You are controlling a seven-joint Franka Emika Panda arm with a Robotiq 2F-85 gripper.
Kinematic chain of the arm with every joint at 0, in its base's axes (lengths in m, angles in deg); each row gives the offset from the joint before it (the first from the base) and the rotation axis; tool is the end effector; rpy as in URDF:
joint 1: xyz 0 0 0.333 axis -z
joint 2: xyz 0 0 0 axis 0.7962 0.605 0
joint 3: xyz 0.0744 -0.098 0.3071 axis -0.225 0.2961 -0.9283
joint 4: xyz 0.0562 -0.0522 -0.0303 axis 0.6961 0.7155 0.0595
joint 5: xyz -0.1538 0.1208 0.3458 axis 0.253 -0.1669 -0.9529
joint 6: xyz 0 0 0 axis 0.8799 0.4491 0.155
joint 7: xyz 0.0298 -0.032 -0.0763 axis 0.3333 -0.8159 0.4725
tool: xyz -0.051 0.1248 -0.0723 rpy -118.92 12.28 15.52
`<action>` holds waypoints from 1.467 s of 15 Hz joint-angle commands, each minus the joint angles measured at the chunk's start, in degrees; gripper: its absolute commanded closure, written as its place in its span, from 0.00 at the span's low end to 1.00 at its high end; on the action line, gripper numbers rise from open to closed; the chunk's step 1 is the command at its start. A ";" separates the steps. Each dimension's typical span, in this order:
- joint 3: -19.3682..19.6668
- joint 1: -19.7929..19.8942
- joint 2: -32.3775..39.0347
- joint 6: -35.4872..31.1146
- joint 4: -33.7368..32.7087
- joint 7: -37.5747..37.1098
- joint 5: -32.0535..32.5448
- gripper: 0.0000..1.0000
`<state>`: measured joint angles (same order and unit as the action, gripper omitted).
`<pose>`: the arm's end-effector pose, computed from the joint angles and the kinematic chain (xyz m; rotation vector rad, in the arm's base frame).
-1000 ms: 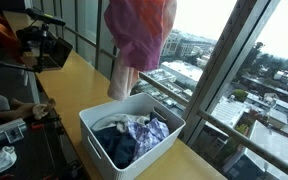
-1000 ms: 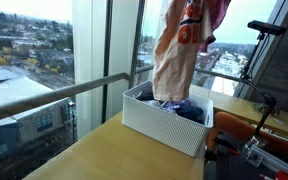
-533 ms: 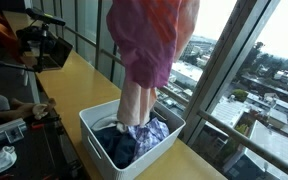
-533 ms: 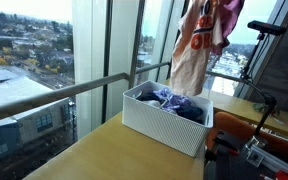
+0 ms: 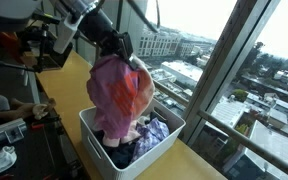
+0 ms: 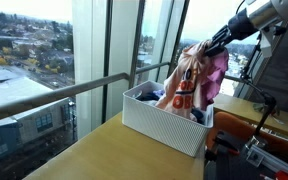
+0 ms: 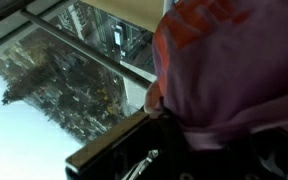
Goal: Put the clothes in the basket
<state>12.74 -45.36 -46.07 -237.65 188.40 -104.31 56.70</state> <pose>0.4483 -0.0538 0.4184 2.3722 0.3544 0.8705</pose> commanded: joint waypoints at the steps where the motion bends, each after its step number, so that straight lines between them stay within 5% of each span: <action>1: -2.55 0.90 5.32 -0.78 -0.24 -10.57 8.81 0.96; 8: -5.07 -0.43 13.24 1.14 -4.02 -25.57 21.77 0.96; 22: -1.97 2.45 38.01 0.87 -22.02 -46.19 49.09 0.96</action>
<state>10.82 -43.67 -14.70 -236.97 171.45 -144.97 99.54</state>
